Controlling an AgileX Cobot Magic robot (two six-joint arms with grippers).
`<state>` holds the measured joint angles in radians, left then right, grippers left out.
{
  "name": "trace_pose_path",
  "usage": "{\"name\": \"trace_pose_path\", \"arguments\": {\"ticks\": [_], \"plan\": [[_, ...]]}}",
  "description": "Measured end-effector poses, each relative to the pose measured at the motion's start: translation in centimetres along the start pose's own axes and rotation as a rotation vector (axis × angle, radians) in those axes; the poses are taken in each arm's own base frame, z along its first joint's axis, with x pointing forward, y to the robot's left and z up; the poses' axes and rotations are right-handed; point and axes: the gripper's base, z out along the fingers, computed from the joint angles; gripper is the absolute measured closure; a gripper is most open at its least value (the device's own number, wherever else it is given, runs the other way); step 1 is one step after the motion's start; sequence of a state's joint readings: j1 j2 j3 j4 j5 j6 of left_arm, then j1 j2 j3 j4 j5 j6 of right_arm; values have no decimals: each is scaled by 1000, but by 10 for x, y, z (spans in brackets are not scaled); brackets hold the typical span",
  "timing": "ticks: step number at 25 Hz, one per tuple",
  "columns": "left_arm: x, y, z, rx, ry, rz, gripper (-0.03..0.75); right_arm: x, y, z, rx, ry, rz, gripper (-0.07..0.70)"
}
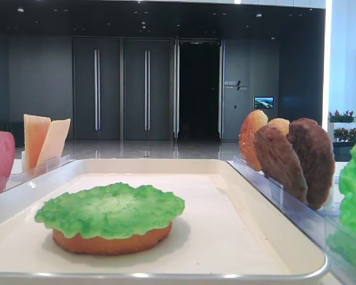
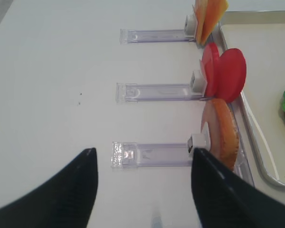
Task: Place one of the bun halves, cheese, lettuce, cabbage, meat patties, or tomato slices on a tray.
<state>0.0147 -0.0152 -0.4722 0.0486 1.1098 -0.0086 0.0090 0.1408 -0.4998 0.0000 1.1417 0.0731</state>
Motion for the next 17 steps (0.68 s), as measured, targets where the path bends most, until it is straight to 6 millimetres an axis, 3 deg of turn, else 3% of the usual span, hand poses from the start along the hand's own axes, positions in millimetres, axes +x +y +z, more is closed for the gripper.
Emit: {"name": "trace_pose_path", "arguments": {"ticks": [7, 17], "plan": [[0, 0, 0, 0, 0, 0, 244, 13, -1, -16, -11, -146, -2, 39], [0, 0, 0, 0, 0, 0, 244, 14, -1, -17, -11, -150, -3, 39]]}}
